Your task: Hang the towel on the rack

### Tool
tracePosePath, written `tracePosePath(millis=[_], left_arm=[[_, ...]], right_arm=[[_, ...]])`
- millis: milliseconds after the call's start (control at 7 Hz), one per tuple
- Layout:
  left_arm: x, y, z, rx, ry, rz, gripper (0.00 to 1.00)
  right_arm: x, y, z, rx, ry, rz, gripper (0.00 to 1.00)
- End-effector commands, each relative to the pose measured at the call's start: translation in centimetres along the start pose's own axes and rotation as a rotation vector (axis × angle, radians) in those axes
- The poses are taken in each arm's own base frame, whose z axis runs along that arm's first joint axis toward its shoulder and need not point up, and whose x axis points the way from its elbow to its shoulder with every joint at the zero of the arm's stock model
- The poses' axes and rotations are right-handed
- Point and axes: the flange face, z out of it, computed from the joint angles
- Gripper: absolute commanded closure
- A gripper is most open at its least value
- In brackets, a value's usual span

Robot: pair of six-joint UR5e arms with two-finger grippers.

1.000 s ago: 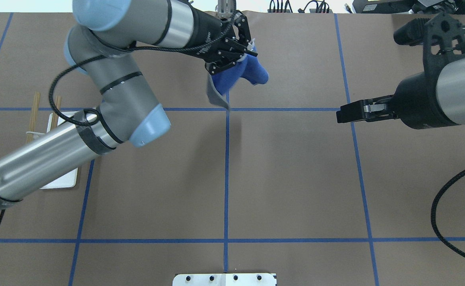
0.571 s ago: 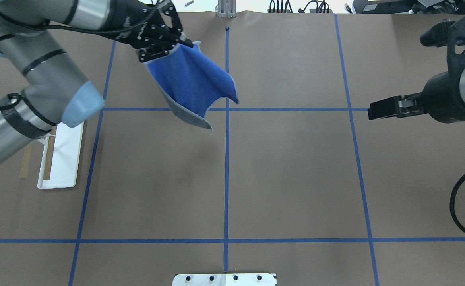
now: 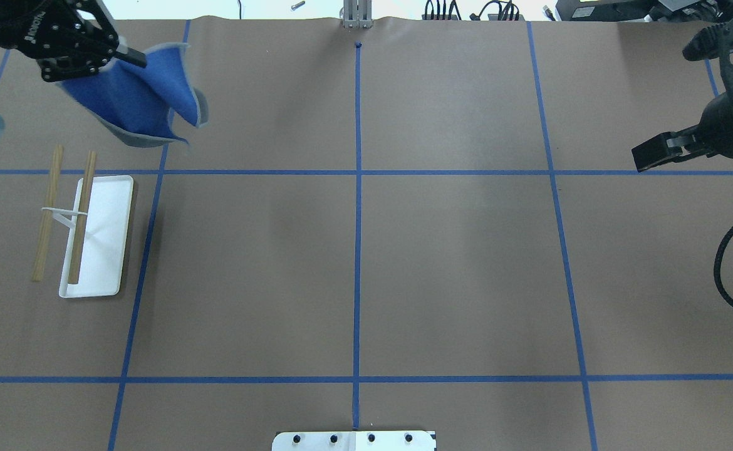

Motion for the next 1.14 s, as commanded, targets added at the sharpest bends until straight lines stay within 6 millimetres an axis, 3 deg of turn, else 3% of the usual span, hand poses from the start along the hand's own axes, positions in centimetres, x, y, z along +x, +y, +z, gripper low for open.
tracePosePath(millis=[0,286,571,1000], left_arm=[[-6.7,-1.1,-1.4,0.027,-0.058,0.073,1.0],[-11.9,-1.5,-2.8,0.039,-0.104,0.116,1.0],[-20.3,-1.0,-4.1,0.026,-0.175,0.184,1.0],[-25.5,-0.4,-5.4,0.031,-0.197,0.194,1.0]], right_arm=[[4.5,-2.1,2.3,-0.068,-0.004,-0.021,0.0],[7.6,-3.0,3.4,-0.102,-0.01,-0.021,0.0],[9.1,-4.1,5.0,-0.125,-0.012,-0.012,0.0],[9.8,-4.4,4.8,-0.118,-0.023,-0.004,0.0]])
